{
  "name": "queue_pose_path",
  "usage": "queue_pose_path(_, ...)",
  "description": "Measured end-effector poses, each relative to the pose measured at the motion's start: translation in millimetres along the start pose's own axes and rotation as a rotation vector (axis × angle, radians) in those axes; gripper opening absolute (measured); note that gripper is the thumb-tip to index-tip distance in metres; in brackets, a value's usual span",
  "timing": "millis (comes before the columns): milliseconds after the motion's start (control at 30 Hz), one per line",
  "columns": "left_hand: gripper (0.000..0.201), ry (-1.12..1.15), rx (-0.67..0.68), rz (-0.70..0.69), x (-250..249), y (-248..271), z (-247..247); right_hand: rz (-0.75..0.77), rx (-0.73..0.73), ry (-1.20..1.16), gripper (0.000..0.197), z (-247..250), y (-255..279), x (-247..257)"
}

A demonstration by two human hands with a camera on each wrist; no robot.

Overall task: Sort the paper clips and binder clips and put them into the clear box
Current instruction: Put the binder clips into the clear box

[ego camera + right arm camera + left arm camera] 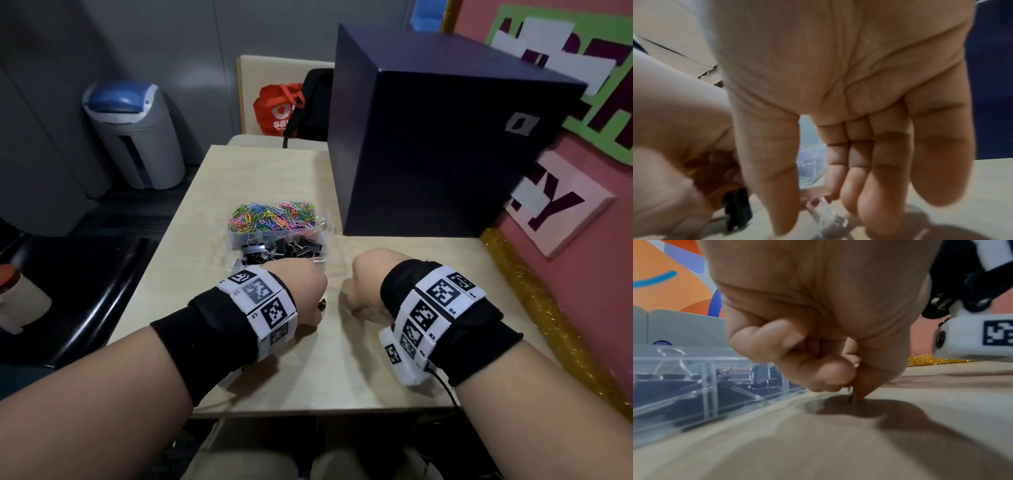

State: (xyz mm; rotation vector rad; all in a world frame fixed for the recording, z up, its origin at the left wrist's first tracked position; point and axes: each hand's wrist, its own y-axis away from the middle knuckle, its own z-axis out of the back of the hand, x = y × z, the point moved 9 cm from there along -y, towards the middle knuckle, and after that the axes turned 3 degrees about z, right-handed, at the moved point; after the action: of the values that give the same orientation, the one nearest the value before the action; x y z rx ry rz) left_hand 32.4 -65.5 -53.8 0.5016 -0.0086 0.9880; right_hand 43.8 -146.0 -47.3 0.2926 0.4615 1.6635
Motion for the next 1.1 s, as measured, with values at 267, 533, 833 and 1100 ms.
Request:
queue_pose_path(267, 0.027, 0.196, -0.085, 0.083, 34, 13, 12, 0.049, -0.440, -0.308, 0.019, 59, 1, 14)
queue_pose_path(533, 0.019, 0.372, -0.376, 0.293, 107, 25, 29, 0.083, -0.601, -0.388, 0.036, 70, -17, 27)
queue_pose_path(833, 0.036, 0.164, -0.269, 0.201, 88, 19, 2, 0.116, -0.542, -0.110, 0.030, 62, -20, 34)
queue_pose_path(1100, 0.035, 0.264, -0.255, 0.259, 103, 22, -5, 0.118, -0.532, -0.344, 0.028, 67, -8, 27)
